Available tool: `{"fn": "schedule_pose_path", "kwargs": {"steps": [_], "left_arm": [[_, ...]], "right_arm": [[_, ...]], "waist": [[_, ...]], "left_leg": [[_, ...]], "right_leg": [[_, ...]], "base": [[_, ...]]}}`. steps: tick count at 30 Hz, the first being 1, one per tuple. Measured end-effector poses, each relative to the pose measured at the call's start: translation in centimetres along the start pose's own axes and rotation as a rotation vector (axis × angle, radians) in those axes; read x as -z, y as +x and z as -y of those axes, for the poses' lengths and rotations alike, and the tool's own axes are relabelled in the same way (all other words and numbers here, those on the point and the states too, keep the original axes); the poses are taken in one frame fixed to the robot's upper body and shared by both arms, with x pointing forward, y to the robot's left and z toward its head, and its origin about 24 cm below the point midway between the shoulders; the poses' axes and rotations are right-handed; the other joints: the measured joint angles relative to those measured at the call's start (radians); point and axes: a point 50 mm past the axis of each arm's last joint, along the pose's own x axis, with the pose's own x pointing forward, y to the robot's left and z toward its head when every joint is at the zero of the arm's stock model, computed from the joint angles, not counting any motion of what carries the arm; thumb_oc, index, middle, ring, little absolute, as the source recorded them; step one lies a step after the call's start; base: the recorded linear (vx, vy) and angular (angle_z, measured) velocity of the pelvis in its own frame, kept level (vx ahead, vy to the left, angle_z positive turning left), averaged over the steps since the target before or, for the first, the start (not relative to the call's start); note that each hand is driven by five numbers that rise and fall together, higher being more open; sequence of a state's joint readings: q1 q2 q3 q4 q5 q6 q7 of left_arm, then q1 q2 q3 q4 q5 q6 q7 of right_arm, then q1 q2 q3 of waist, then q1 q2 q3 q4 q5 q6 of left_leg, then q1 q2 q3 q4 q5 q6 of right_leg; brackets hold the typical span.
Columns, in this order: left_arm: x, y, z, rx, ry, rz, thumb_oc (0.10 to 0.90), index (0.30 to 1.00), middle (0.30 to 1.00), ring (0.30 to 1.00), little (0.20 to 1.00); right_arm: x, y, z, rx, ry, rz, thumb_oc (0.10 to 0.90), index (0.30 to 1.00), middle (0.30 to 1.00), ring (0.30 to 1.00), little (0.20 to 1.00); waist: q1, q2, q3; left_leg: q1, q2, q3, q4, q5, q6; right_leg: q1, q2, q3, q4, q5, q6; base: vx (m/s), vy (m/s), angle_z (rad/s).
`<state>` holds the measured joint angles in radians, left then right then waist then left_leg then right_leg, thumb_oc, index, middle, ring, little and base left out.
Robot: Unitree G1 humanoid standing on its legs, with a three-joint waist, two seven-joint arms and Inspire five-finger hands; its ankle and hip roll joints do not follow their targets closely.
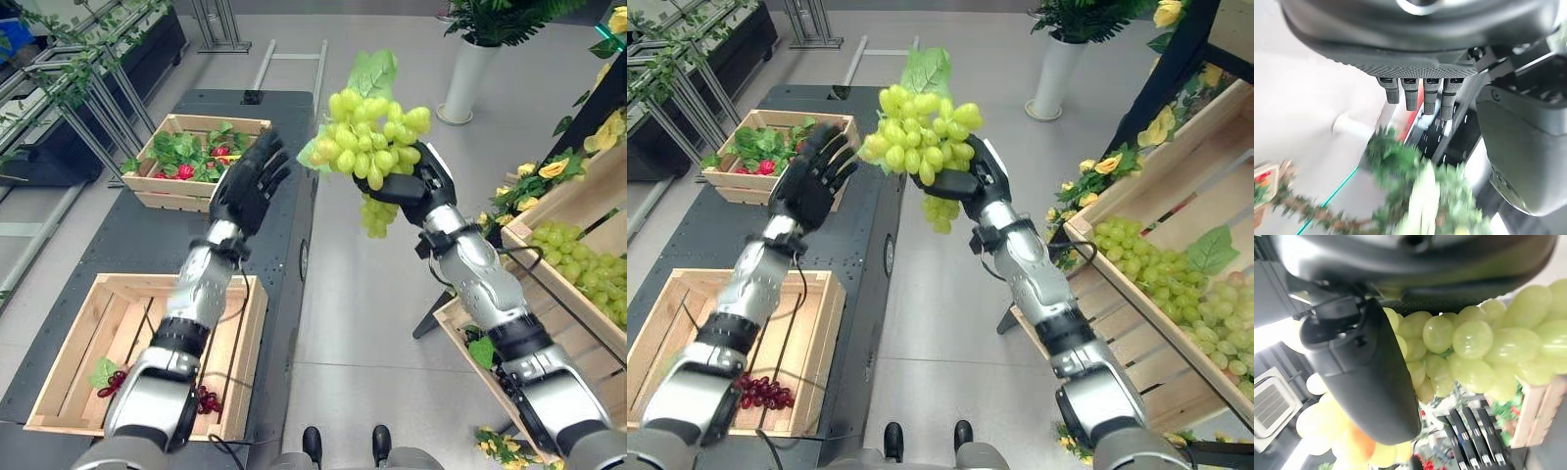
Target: Pick up the fruits from the basket on one side to the basket on the other side
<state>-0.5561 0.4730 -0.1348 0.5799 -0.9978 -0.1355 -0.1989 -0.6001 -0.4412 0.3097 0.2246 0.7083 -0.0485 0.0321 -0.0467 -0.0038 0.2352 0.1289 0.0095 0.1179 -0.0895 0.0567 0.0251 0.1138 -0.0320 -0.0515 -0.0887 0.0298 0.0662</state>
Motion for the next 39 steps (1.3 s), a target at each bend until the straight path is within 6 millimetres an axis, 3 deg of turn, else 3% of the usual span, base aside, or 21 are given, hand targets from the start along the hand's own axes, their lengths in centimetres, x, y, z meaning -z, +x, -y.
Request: {"fn": "schedule_pose_path", "kwargs": {"steps": [6, 12, 18, 24, 31, 39], "left_arm": [[2.2, -2.6, -1.5, -0.060, -0.035, -0.035, 0.800, 0.900, 0.900, 0.900, 0.900], [2.8, -2.8, 0.2, -0.012, -0.117, 0.018, 0.800, 0.900, 0.900, 0.900, 0.900], [3.5, -2.9, 1.1, -0.014, -0.023, 0.003, 0.800, 0.900, 0.900, 0.900, 0.900], [6.3, -4.7, 0.8, -0.084, 0.204, -0.101, 0.800, 0.900, 0.900, 0.900, 0.900], [11.6, -9.1, 1.0, -0.145, 0.285, -0.247, 0.800, 0.900, 0.900, 0.900, 0.900], [14.6, -13.6, 0.0, -0.147, 0.440, -0.403, 0.800, 0.900, 0.900, 0.900, 0.900]], "right_arm": [[3.8, -4.1, 1.8, 0.040, 0.004, -0.153, 0.400, 0.300, 0.300, 0.300, 0.300], [4.9, -6.7, 2.0, -0.021, 0.027, -0.209, 0.400, 0.300, 0.300, 0.300, 0.300], [3.4, -7.2, 1.5, -0.112, 0.019, -0.192, 0.400, 0.300, 0.300, 0.300, 0.300], [1.0, -8.4, 1.7, -0.165, 0.019, -0.141, 0.400, 0.300, 0.300, 0.300, 0.300], [-0.5, -11.3, 2.0, -0.184, 0.038, -0.119, 0.400, 0.300, 0.300, 0.300, 0.300], [-1.6, -13.5, 3.5, -0.097, 0.059, -0.078, 0.400, 0.300, 0.300, 0.300, 0.300]], "waist": [[-0.025, -0.042, -0.025], [-0.078, -0.047, -0.028], [-0.127, -0.048, -0.029], [-0.161, -0.052, -0.033], [-0.190, -0.058, -0.043], [-0.204, -0.065, -0.093]], "left_leg": [[0.002, -0.001, 0.029, 0.000, -0.003, 0.003], [0.008, -0.002, 0.071, -0.001, -0.007, 0.009], [0.017, 0.001, 0.101, -0.007, -0.012, 0.007], [0.021, 0.007, 0.142, -0.007, -0.018, 0.003], [0.020, 0.015, 0.174, -0.007, -0.026, -0.005], [0.012, 0.025, 0.188, -0.007, -0.029, -0.011]], "right_leg": [[-0.013, 0.001, 0.040, -0.001, 0.010, 0.006], [-0.025, 0.000, 0.075, 0.000, 0.026, 0.012], [-0.035, 0.006, 0.122, 0.000, 0.039, 0.014], [-0.050, 0.016, 0.160, -0.001, 0.044, 0.013], [-0.064, 0.028, 0.198, 0.000, 0.051, 0.007], [-0.082, 0.035, 0.214, -0.001, 0.052, 0.009]], "base": [[0.02, 0.055, -0.17], [0.02, 0.058, -0.23], [0.02, 0.049, -0.25], [0.02, 0.028, -0.21], [0.01, -0.007, -0.15], [0.02, -0.047, -0.09]]}}
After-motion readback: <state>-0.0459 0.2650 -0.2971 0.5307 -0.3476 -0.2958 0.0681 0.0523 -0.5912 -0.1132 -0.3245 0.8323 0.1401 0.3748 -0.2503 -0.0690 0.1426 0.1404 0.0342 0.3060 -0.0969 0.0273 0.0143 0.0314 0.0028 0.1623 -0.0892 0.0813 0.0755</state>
